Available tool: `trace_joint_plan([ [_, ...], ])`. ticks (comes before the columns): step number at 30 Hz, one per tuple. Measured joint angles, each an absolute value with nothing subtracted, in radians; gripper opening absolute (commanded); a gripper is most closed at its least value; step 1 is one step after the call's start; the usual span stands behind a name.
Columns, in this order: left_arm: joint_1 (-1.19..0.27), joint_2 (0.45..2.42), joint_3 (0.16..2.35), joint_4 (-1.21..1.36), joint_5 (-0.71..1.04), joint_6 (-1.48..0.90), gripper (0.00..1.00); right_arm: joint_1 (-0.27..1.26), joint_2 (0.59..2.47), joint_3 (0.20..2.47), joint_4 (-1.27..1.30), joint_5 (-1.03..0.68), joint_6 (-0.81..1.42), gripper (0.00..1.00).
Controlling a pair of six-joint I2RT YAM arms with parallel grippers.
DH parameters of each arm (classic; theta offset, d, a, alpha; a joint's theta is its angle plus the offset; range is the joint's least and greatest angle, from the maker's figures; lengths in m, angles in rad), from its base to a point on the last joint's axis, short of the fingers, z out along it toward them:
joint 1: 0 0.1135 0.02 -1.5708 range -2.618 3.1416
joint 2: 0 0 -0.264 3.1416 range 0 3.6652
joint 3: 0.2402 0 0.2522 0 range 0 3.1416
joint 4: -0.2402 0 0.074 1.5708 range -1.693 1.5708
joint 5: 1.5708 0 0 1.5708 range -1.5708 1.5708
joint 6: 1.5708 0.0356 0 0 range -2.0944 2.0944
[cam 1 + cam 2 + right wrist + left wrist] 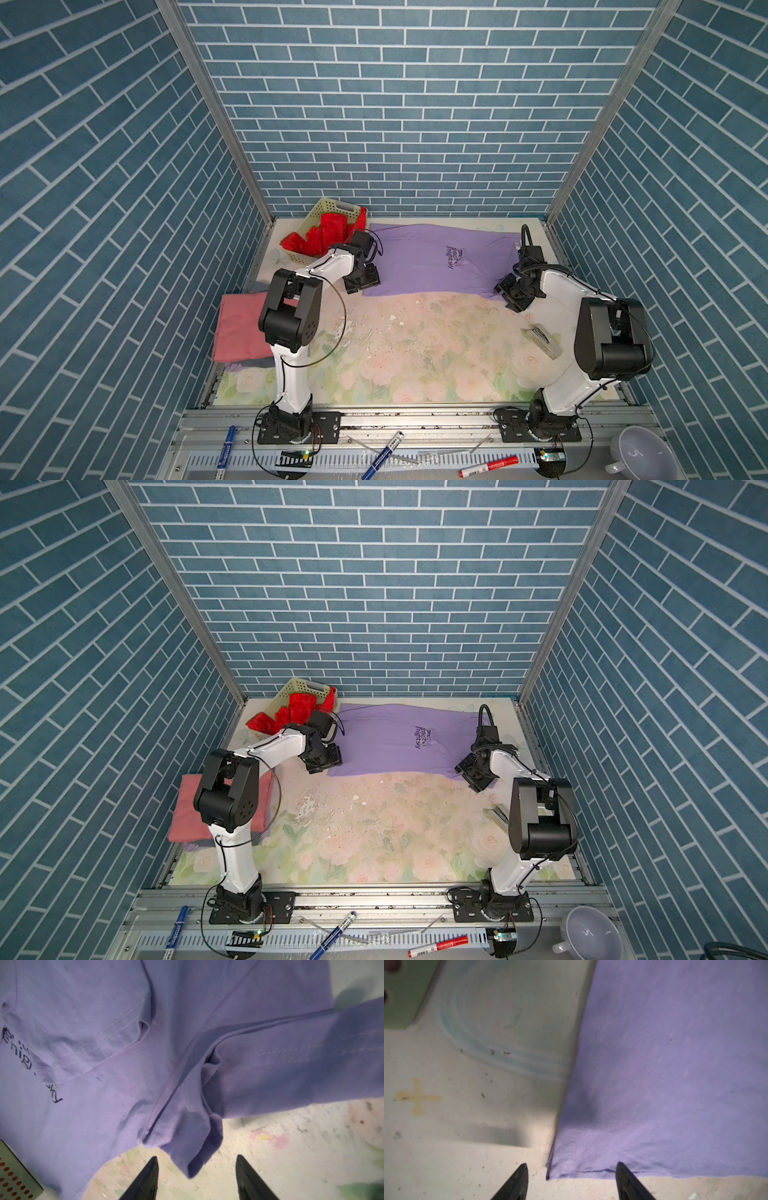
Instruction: Fold and stack the t-shirts
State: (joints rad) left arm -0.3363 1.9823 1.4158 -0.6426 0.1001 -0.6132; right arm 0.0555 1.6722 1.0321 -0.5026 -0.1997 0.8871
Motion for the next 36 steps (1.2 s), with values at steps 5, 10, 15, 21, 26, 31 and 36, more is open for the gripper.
trace_joint_plan([
  [5,-0.336,1.99,1.413,-0.636,0.099,-0.605,0.67,0.059,1.68,1.029,-0.416,-0.181,0.921,0.57],
  [10,-0.331,2.017,1.413,-0.637,0.105,-0.605,0.64,0.06,1.74,1.047,-0.378,-0.168,0.939,0.51],
  [15,-0.329,2.008,1.4,-0.651,0.115,-0.608,0.61,0.072,1.766,1.056,-0.375,-0.153,0.946,0.4],
  [21,-0.327,2.012,1.399,-0.664,0.125,-0.61,0.24,0.083,1.774,1.056,-0.368,-0.139,0.951,0.03],
  [26,-0.325,2.025,1.414,-0.662,0.128,-0.606,0.01,0.099,1.774,1.062,-0.385,-0.107,0.943,0.0],
  [31,-0.325,1.995,1.365,-0.637,0.131,-0.601,0.0,0.135,1.703,1.066,-0.49,-0.054,0.934,0.0],
  [36,-0.326,1.908,1.25,-0.667,0.138,-0.601,0.0,0.173,1.501,1.063,-0.631,0.009,0.938,0.0],
])
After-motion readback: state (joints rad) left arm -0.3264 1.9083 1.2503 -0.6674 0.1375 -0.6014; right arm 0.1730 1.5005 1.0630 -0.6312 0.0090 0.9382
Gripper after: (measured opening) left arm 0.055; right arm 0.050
